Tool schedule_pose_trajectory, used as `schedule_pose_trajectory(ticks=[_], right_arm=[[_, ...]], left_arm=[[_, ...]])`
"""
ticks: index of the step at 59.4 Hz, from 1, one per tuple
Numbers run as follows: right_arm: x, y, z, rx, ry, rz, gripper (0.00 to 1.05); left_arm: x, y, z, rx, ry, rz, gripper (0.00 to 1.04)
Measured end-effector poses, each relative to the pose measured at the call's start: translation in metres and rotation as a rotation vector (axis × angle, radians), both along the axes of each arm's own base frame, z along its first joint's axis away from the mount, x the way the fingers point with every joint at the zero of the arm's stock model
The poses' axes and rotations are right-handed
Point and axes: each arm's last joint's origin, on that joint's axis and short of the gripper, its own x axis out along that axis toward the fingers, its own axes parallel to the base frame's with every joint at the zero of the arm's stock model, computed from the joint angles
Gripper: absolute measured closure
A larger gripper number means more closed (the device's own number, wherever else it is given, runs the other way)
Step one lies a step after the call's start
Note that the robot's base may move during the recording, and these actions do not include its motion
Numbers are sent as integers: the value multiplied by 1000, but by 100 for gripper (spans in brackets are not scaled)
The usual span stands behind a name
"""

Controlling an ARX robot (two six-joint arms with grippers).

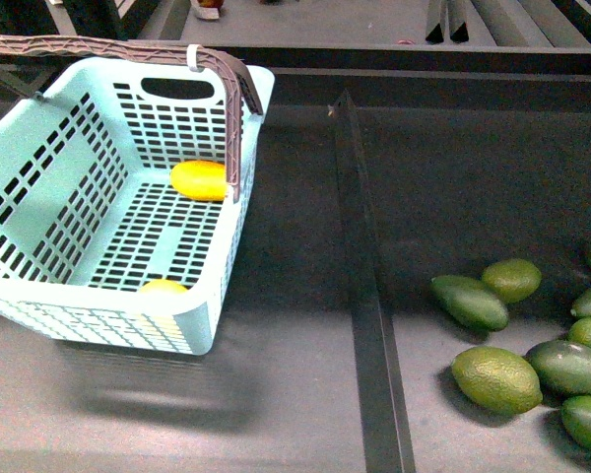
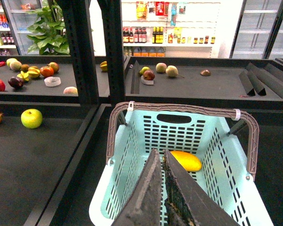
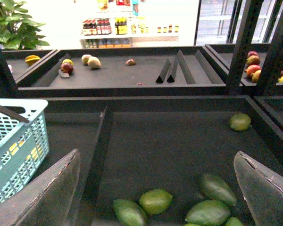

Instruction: Pick lemon and mango into basket

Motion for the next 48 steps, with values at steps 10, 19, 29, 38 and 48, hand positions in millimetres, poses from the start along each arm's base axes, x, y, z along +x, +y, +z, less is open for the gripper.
schedule_pose_trajectory(ticks=[10,19,29,38,48], right_arm=[[0,0,0,0,0,0,9],[0,0,0,0,0,0,9],[0,0,0,0,0,0,9],[0,0,0,0,0,0,9],[0,0,0,0,0,0,9]], left_arm=[[-6,0,-2,0,19,0,101],[-13,0,-3,0,6,0,101],[-14,0,-3,0,4,0,101],[-14,0,-3,0,4,0,101],[-14,0,-3,0,4,0,97]])
